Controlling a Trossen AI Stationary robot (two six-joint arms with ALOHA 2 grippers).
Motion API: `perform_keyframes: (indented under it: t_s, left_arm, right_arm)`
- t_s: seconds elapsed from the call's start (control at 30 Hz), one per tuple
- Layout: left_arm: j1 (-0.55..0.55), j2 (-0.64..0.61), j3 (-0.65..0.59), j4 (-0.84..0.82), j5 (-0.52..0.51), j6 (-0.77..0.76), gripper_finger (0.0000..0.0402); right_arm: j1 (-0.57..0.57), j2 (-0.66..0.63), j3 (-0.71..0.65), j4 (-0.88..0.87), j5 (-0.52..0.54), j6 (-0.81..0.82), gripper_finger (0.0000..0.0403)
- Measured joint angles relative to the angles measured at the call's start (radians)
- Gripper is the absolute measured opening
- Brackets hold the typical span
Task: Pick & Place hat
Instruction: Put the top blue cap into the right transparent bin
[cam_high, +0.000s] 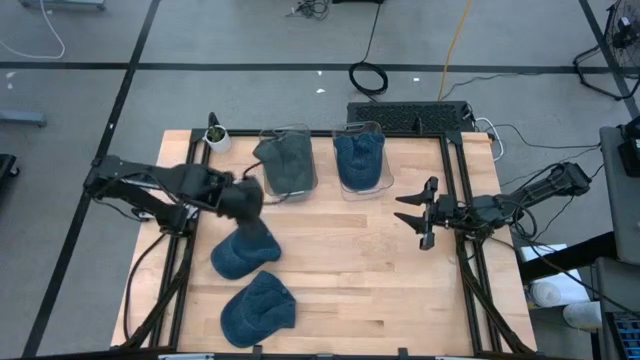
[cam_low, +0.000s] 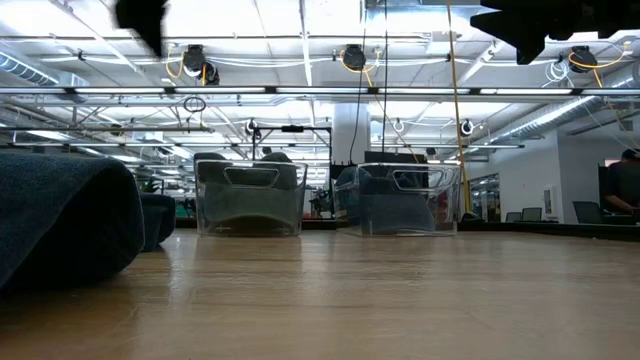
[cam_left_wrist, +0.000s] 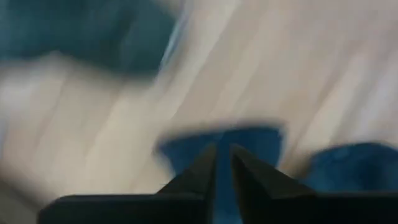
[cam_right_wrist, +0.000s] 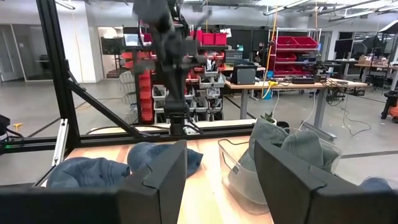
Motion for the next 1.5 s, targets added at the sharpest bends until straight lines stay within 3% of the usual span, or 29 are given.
perform_keyframes:
  t_s: [0.1, 0.23, 0.4, 0.57, 0.9, 1.07, 1.23, 1.5]
  left_arm:
    - [-0.046, 0.000, -0.078, -0.133, -0.003, -0.269, 0.0092]
    - [-0.131, 0.001, -0.232, -0.090, -0.022, -0.447, 0.0163]
    - [-0.220, 0.001, -0.413, 0.048, 0.054, -0.379, 0.0241]
    - [-0.291, 0.001, -0.519, 0.187, 0.115, -0.233, 0.0275]
    - [-0.312, 0.001, -0.589, 0.344, 0.092, -0.256, 0.0275]
    - [-0.313, 0.000, -0.594, 0.362, 0.064, -0.141, 0.0270]
    - [-0.315, 0.000, -0.594, 0.381, 0.045, 0.057, 0.0247]
    - [-0.315, 0.000, -0.594, 0.394, 0.055, 0.098, 0.0192]
  right_arm:
    - [0.000, 0.000, 0.000, 0.000, 0.000, 0.002, 0.0175]
    - [0.000, 0.000, 0.000, 0.000, -0.002, 0.004, 0.0174]
    - [0.000, 0.000, 0.000, -0.001, -0.003, 0.004, 0.0175]
    - [0.000, 0.000, 0.000, 0.008, -0.003, -0.005, 0.0172]
    - [0.000, 0.000, 0.000, 0.010, -0.003, -0.006, 0.0169]
    - [0.000, 0.000, 0.000, 0.003, -0.003, -0.001, 0.0169]
    - [0.000, 0.000, 0.000, 0.004, -0.003, 0.000, 0.0169]
    - [0.000, 0.000, 0.000, 0.003, -0.003, 0.000, 0.0165]
